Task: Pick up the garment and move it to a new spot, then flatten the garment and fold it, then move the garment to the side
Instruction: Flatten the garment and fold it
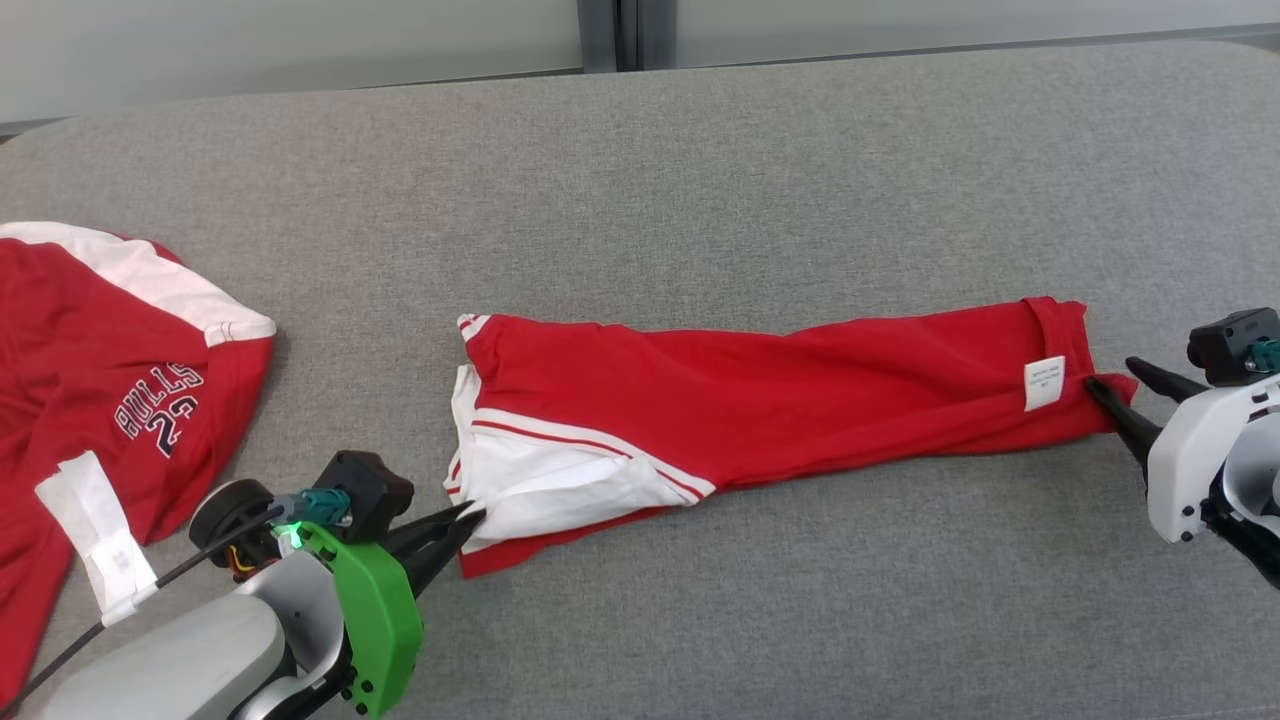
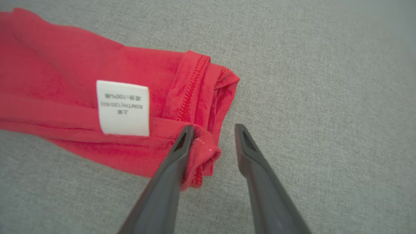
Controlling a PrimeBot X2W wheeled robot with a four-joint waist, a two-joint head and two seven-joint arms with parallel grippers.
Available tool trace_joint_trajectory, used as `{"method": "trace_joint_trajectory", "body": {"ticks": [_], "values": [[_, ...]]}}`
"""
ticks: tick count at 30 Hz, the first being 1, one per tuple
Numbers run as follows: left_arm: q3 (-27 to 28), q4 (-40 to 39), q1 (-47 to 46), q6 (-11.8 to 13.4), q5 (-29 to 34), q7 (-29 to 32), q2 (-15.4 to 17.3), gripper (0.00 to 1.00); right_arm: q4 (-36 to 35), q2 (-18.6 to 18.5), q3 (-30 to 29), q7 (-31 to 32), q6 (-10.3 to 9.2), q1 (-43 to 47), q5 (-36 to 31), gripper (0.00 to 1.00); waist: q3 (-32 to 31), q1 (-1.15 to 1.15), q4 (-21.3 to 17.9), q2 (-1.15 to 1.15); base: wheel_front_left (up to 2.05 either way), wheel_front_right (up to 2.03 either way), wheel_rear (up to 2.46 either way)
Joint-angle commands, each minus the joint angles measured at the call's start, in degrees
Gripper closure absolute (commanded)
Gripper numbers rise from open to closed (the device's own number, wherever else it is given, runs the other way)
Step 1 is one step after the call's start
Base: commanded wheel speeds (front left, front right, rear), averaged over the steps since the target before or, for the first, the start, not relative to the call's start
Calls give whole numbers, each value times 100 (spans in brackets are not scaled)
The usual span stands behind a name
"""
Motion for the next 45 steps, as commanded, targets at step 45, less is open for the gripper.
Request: {"method": "trace_joint_trajectory", "body": {"ticks": [45], "values": [[6734, 53, 3424, -129, 3664, -1797, -4000, 0, -2597, 2948, -5851, -780, -11, 3198, -3504, 0, -252, 0, 50, 0, 0, 0, 0]]}}
